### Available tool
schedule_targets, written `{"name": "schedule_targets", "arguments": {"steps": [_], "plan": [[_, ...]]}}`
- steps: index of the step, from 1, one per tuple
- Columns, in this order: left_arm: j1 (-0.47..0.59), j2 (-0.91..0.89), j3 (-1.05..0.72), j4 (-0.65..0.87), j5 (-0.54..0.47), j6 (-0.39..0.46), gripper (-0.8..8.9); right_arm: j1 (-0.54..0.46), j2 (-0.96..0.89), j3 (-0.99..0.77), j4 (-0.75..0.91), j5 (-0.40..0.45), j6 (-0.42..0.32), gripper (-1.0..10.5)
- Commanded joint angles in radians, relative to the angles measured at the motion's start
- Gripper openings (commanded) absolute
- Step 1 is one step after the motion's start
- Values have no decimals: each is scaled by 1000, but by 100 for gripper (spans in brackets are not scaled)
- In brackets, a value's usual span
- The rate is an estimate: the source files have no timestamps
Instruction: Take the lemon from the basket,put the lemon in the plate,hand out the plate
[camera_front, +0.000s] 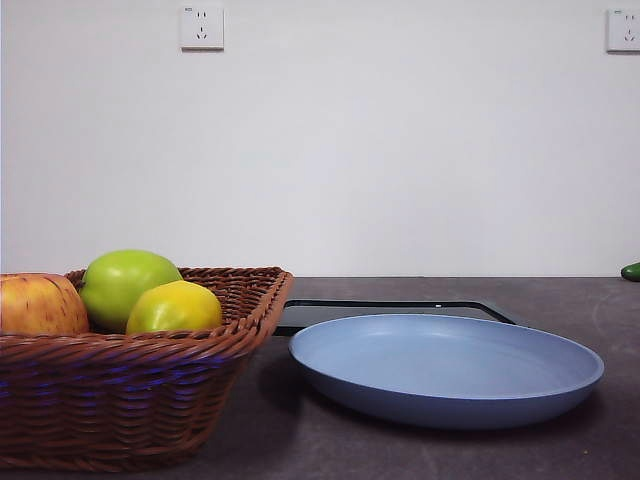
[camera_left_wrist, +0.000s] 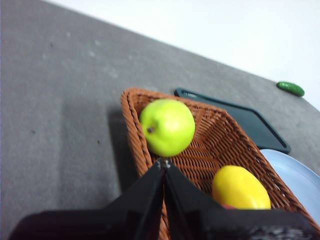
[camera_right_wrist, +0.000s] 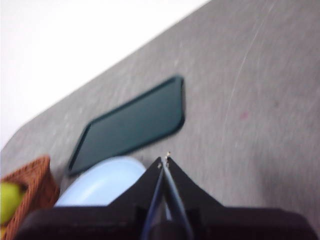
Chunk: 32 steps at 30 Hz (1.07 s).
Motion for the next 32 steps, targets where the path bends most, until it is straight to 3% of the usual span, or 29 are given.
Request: {"name": "schedule_targets", "arguments": {"steps": [1,8,13,17,26,32], "plan": [[3,25,81,-41,1,-11,7,1,28,72,-46,-9,19,3],[3,196,300,-164,2,10,7,1,161,311,-196,-44,-41,3],[2,366,469,-224,62,132,7,1,290,504,-301,-61,-122,3],[0,492,597,-269,119,178,7,1,404,644,-393,-72,-209,3],[-36,759,818,-355,270,226,6,0,655,827,-444,-316,-354,3],[-95,893,892,-498,264,283,8,2,841,848,-547,-361,-415,48]]}}
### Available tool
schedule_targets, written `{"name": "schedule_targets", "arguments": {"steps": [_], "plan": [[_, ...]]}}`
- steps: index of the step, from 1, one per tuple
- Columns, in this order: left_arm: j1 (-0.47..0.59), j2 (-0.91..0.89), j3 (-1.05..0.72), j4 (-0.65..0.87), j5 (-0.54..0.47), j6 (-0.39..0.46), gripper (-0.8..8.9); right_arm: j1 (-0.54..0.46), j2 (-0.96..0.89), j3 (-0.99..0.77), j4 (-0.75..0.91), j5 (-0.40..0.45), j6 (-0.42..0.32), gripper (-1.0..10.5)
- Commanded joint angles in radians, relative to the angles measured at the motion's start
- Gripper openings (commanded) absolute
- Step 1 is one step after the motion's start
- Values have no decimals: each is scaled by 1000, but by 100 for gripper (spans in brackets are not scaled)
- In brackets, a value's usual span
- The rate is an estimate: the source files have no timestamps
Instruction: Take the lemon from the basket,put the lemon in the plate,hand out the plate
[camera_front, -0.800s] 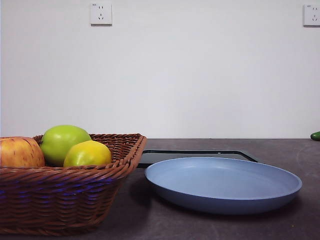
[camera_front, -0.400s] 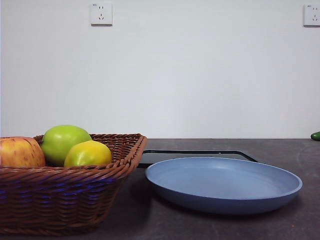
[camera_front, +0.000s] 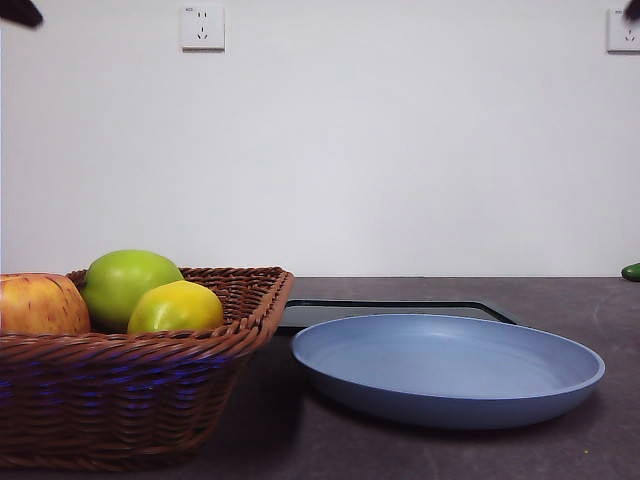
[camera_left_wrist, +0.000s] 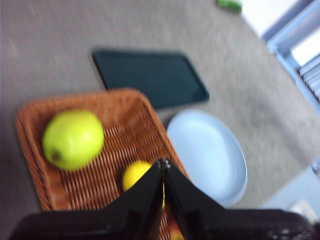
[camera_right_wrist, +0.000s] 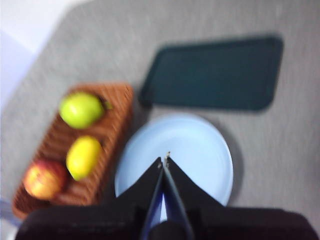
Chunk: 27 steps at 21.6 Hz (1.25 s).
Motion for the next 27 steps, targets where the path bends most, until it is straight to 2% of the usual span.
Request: {"name": "schedule_targets", "arguments": {"steps": [1,2,3,5,6,9,17,21,24,27], "plan": [[-28,46,31,-39,2,54,10,2,83,11,-47,-15,-39,69],[-38,59,35,-49,0,61,13,2,113,11,-62,-19,-39,96],[-53,71,35,-50,1,64,59,3,152,11,-79,-19,-47,141],[-81,83,35,-47,0,61,251,4,223,11,-82,-13,-73,228],[-90,83,35,-44,-2,51,302,4,256,11,-81,-11,-85,254],[-101,83,35,-42,-3,46,304,23,369,10,-77,60,-94,260],[-112,83,35,-39,-3,43,304,116,674,9,80,66,-68,258],[-111,83,35,-39,-57,17,304,125,759,9,140,66,-55,214],[-112,83,35,-39,-73,17,304,125,779,9,153,66,-52,209],[-112,83,35,-38,-78,17,304,125,790,9,159,66,-50,150]]}}
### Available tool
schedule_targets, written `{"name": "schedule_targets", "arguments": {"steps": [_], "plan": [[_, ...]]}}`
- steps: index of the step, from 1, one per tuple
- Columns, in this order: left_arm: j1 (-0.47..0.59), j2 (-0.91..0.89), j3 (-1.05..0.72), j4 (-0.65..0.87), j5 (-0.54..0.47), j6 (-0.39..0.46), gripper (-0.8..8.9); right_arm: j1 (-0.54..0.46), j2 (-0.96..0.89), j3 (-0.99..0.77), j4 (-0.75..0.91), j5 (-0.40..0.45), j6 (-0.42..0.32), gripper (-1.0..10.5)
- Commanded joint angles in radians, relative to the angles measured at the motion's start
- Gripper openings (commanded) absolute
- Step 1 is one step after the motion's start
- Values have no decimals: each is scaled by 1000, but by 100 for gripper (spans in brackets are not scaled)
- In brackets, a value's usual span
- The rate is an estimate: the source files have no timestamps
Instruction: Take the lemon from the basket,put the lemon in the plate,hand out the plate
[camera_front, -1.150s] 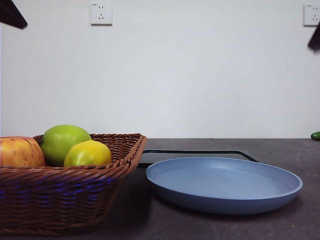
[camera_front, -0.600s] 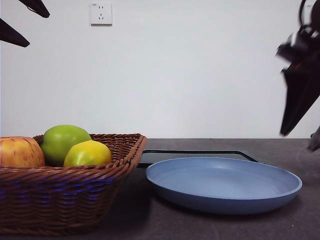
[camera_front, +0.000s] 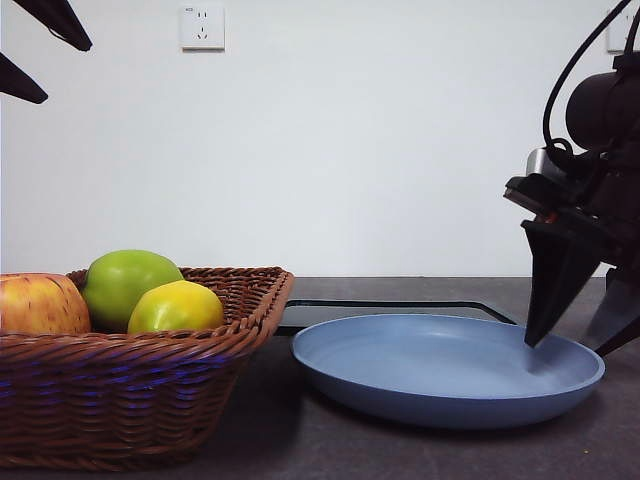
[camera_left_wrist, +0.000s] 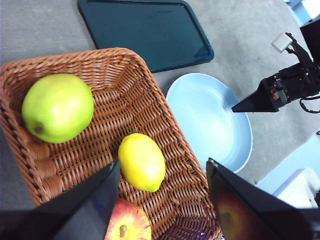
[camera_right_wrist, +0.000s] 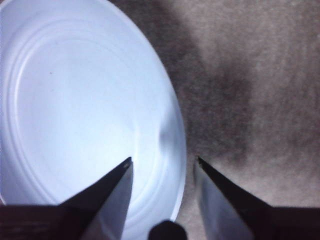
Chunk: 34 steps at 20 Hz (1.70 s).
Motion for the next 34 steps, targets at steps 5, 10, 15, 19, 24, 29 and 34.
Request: {"name": "schedule_targets", "arguments": {"steps": [5,10,15,19,24,29,34], "plan": [[-3,6,20,13,-3,-5,303,2,28,10,10,3,15,30],[-3,6,20,13,-2,-5,303,2,27,10,9,3,29,3],[-4,6,20,12,-3,-5,304,-12,3,10,-13,-2,35,3],[-32,8,20,-32,-72,-25,421,-43,-87,10,-65,-4,35,3],[-124,62,20,-10,-141,-54,428,-80,-255,10,-130,-3,35,3],[-262,197,21,51,-246,-95,428,-84,-384,10,-168,-2,32,3],[-346,373,27,114,-321,-108,428,-84,-421,10,-189,-2,31,3]]}}
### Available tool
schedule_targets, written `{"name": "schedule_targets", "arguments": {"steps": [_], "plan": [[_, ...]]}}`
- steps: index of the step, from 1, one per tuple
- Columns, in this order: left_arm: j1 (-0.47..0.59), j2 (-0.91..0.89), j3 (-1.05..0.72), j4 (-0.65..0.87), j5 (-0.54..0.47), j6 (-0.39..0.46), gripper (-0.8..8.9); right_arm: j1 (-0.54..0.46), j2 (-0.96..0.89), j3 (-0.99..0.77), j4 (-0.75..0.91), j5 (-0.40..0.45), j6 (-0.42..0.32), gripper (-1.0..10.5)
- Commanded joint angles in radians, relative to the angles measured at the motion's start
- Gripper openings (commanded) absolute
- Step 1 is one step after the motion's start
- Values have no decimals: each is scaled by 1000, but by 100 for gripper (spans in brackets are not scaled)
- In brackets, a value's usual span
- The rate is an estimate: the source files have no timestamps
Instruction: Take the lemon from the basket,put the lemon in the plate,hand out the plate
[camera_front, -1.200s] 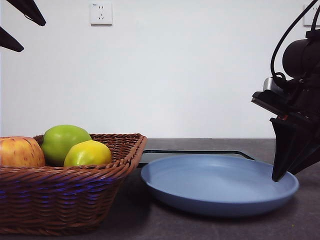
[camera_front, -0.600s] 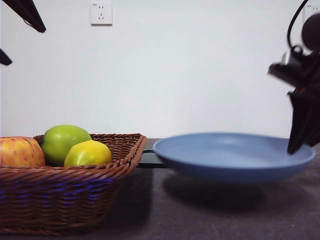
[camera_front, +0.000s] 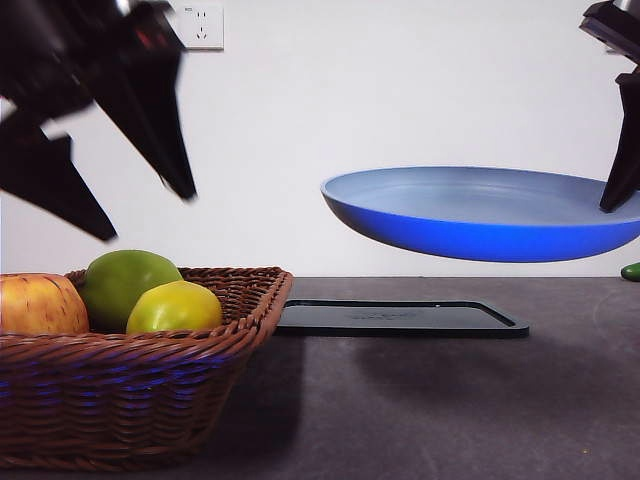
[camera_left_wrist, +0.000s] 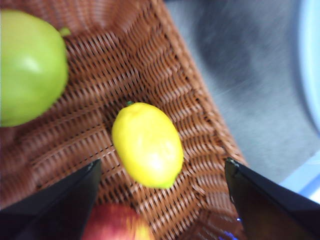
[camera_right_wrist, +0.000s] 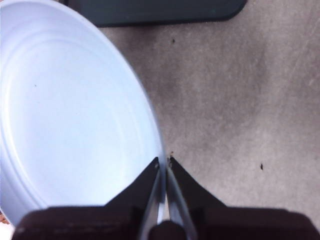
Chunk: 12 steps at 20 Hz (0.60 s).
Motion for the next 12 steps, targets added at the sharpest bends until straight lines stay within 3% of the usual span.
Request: {"name": "schedule_targets", "arguments": {"steps": [1,4,12], "plan": [[-34,81,35,24,-36,-11,428,0,3,10,-5,-6,1,3],[-68,173,65,23,-103,-13,428,0,3,10,-10,-7,-2,3],[-85,304,67,72,-113,-14,428,0,3,10,-10,-6,-4,3]]}}
